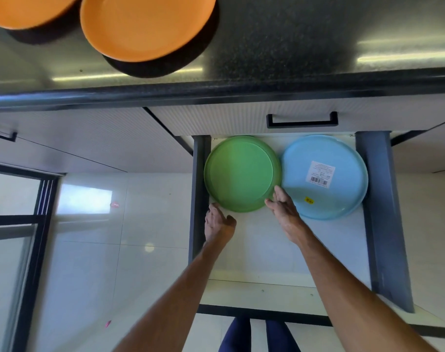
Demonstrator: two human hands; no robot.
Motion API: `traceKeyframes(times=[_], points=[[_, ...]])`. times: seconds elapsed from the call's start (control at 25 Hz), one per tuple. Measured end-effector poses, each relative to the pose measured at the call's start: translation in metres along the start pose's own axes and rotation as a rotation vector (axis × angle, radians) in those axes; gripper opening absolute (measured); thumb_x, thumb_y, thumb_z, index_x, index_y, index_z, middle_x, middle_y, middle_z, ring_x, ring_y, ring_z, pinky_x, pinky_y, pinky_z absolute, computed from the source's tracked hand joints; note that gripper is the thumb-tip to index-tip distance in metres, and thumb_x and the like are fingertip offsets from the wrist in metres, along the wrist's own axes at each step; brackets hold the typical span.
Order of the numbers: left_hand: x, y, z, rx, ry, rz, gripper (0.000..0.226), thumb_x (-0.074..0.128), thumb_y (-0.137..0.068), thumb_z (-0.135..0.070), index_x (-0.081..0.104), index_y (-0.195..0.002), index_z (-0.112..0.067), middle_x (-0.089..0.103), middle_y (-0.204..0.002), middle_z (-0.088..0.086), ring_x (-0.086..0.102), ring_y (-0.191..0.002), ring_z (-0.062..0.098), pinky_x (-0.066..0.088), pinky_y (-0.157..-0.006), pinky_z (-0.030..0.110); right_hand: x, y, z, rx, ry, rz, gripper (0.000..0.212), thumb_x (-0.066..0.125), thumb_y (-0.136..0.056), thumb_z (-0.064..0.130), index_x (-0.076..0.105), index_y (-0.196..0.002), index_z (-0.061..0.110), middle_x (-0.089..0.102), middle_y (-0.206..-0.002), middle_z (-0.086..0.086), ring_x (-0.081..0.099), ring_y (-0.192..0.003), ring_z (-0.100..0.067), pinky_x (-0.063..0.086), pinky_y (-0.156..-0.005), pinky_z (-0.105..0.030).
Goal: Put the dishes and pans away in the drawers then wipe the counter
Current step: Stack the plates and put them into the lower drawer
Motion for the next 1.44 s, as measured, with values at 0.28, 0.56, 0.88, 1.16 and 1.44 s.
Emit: traceKeyframes(times=[0.28, 0.56, 0.88, 1.16, 1.44], points=[[0.012, 0.011, -0.01, 0.061, -0.053, 0.021, 0.055, 0.058, -0.092, -0.011, 0.036, -0.142, -0.006, 0.051, -0.132, 0.01, 0.044, -0.115, 0.02, 0.039, -0.093, 0.03, -0.009, 0.016, -0.023, -0.004, -0.198, -0.043, 0.068, 0.058, -0.099, 0.0, 0.031, -0.16, 0.014, 0.029, -0.167, -0.004, 0.029, -0.153, -0.014, 0.029, -0.125, -0.044], [0.021, 0.037, -0.034, 0.116, -0.089, 0.033, 0.053, 0.057, -0.092, -0.012, 0.042, -0.143, -0.008, 0.052, -0.139, 0.01, 0.046, -0.129, 0.027, 0.039, -0.097, 0.032, -0.041, 0.039, -0.038, 0.023, -0.29, -0.1, 0.031, 0.065, -0.095, 0.0, 0.055, -0.121, 0.014, 0.045, -0.09, 0.013, 0.047, -0.099, -0.008, 0.04, -0.112, -0.033], [0.008, 0.118, -0.117, 0.313, -0.161, 0.087, 0.042, 0.06, -0.091, -0.012, 0.057, -0.132, -0.008, 0.059, -0.136, 0.014, 0.051, -0.13, 0.032, 0.038, -0.105, 0.031, -0.103, 0.154, 0.014, -0.013, -0.267, -0.099, 0.039, 0.067, -0.096, 0.015, 0.059, -0.134, 0.012, 0.067, -0.125, -0.003, 0.064, -0.117, -0.018, 0.054, -0.1, -0.037], [-0.025, 0.279, -0.249, 0.653, -0.197, 0.231, 0.016, 0.065, -0.087, -0.009, 0.072, -0.101, -0.015, 0.072, -0.115, 0.007, 0.068, -0.109, 0.025, 0.051, -0.095, 0.03, -0.206, 0.316, 0.104, -0.138, -0.246, -0.227, 0.029, 0.067, -0.092, 0.009, 0.07, -0.121, 0.007, 0.073, -0.119, -0.016, 0.068, -0.103, -0.021, 0.056, -0.093, -0.043], [0.004, 0.424, -0.345, 0.884, -0.289, 0.228, 0.02, 0.062, -0.09, -0.009, 0.076, -0.104, -0.01, 0.076, -0.108, 0.008, 0.069, -0.101, 0.024, 0.047, -0.085, 0.025, -0.331, 0.406, 0.124, -0.269, -0.157, -0.256, 0.015, 0.073, -0.092, 0.01, 0.07, -0.106, 0.011, 0.075, -0.102, -0.016, 0.069, -0.087, -0.02, 0.055, -0.068, -0.029]])
Point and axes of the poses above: each hand's wrist, its own y-axis away from the middle knuckle, its own x-axis out of the palm, z = x × y, the point moved 7 cm from there along -y, towards the middle knuckle
